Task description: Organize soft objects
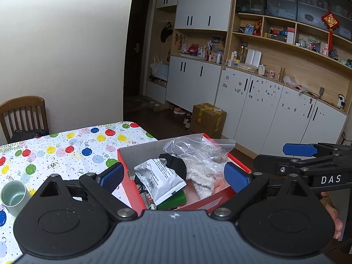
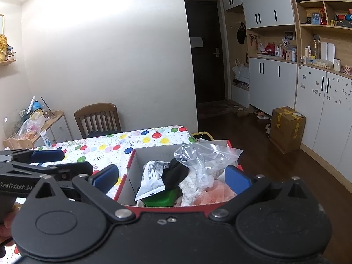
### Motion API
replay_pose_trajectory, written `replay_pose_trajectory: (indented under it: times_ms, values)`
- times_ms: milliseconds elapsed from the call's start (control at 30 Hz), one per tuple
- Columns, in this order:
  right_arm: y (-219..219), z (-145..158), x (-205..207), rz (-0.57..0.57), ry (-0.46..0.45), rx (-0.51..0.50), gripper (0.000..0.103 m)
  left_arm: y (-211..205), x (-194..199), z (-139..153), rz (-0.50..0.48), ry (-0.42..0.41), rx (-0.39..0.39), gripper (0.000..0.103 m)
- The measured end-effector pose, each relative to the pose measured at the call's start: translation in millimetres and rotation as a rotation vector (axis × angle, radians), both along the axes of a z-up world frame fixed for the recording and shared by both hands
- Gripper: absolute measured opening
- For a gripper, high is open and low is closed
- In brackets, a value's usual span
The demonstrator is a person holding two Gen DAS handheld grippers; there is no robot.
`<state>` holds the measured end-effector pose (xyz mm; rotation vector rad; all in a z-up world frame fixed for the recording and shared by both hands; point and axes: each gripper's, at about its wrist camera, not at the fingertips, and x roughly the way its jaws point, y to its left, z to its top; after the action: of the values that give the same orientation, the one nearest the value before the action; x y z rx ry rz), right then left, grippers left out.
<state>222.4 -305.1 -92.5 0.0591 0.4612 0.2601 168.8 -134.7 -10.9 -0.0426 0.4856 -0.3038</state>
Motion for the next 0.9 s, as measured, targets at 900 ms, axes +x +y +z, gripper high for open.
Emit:
replay_pose_trajectory:
  times_ms: [900]
  values:
    - [-1.0,-3.9,3.3,0.004,0.015,0.002,0.103,-0.6,1.3,-2.0,0.009,0.003,-0.008,0.098]
